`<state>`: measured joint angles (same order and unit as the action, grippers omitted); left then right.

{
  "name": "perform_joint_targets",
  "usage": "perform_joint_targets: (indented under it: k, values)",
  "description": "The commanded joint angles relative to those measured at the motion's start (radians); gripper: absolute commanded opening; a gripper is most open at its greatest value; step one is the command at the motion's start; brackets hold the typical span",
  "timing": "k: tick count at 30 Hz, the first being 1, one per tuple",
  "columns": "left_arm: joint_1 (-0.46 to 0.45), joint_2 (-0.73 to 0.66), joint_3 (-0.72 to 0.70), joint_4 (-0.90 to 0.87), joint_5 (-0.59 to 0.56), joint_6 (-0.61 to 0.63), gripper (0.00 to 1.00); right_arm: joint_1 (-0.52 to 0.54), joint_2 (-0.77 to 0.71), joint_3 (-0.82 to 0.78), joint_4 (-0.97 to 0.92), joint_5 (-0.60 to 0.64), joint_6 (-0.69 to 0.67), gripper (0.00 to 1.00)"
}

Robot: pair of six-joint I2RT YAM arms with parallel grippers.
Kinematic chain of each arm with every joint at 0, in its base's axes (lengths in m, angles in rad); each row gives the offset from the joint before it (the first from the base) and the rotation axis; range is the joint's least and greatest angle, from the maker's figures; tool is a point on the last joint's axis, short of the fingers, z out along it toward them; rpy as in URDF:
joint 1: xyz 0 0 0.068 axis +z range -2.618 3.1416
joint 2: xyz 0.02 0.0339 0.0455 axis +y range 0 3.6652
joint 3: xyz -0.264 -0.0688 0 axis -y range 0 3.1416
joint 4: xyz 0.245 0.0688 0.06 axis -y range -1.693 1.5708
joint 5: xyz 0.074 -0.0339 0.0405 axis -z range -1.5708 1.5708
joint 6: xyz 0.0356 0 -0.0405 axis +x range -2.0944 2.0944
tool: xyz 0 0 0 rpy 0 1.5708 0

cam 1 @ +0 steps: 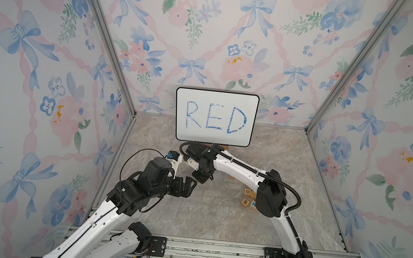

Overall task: Assemble the uppercase word "red" with letter blocks
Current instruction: Place the letter block at the center of the board.

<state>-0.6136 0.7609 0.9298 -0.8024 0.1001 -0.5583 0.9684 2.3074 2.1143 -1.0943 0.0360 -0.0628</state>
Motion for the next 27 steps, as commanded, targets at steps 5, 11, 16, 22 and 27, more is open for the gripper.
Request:
perform_joint_targets:
  k: [5, 11, 16, 22, 27]
  values:
    - [0.004, -0.042, 0.067, -0.158, 0.029, -0.014, 0.98, 0.046, 0.082, 0.11, -0.032, -0.016, -0.062, 0.17]
    - [0.004, -0.085, 0.064, -0.243, 0.042, -0.017, 0.98, 0.079, 0.103, 0.136, -0.021, -0.003, -0.1, 0.18]
    - [0.005, -0.102, 0.059, -0.281, 0.05, -0.015, 0.98, 0.115, 0.134, 0.136, -0.009, 0.027, -0.139, 0.18]
    - [0.004, -0.089, 0.071, -0.299, 0.058, 0.004, 0.98, 0.142, 0.182, 0.147, 0.016, 0.062, -0.151, 0.17]
    - [0.005, -0.076, 0.082, -0.303, 0.055, 0.013, 0.98, 0.141, 0.202, 0.164, 0.023, 0.077, -0.13, 0.23]
